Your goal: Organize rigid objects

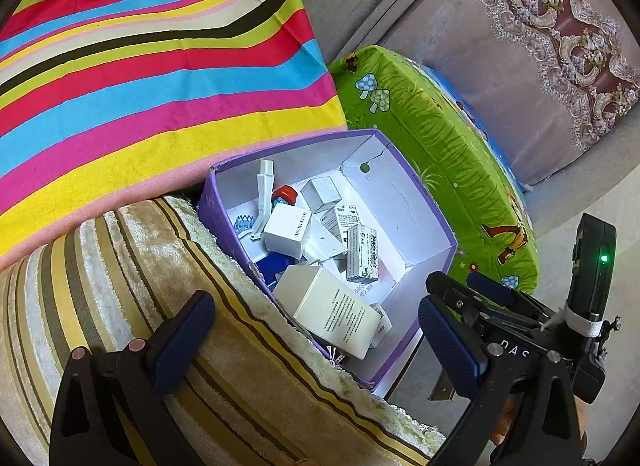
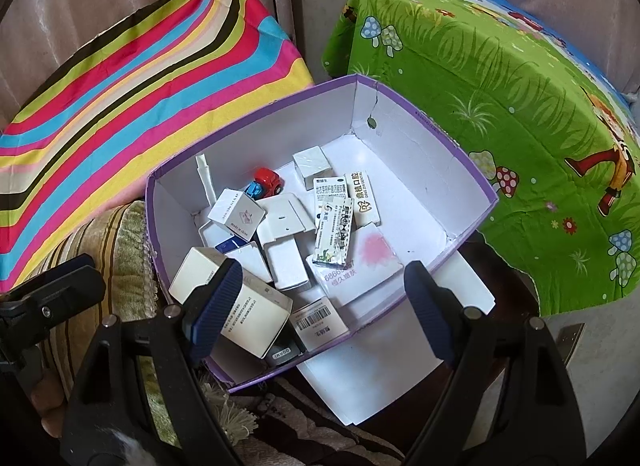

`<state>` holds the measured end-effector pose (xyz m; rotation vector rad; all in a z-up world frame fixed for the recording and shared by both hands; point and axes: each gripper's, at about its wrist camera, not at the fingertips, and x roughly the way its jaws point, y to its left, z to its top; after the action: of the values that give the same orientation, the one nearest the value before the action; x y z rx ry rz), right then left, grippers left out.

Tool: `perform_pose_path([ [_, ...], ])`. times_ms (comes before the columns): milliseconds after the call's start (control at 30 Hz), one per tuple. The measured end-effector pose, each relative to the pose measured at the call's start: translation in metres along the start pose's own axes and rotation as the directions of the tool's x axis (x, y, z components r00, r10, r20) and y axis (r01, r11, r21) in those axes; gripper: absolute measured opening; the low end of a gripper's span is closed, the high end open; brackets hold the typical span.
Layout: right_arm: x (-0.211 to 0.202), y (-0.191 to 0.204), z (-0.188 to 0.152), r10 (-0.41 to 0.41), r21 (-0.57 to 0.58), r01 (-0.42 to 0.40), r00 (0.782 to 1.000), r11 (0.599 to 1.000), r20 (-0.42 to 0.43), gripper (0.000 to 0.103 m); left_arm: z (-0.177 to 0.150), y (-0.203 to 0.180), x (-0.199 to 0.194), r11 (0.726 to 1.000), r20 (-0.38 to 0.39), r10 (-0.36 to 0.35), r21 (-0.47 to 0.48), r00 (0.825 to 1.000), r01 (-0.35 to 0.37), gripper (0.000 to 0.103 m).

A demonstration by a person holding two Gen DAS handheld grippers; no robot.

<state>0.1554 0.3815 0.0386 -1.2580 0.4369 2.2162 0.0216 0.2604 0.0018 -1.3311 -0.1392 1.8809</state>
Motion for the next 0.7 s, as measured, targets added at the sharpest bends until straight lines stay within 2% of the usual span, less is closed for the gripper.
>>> perform_pose_path([
  [700, 0.0023, -0.002, 0.0014, 0.01, -0.007, -0.01, 1.0, 1.0, -0.004, 0.085, 0.0019, 0.0002, 0.0039, 1.0, -0.005, 0.013, -0.006, 1.0, -0.014, 0.103],
])
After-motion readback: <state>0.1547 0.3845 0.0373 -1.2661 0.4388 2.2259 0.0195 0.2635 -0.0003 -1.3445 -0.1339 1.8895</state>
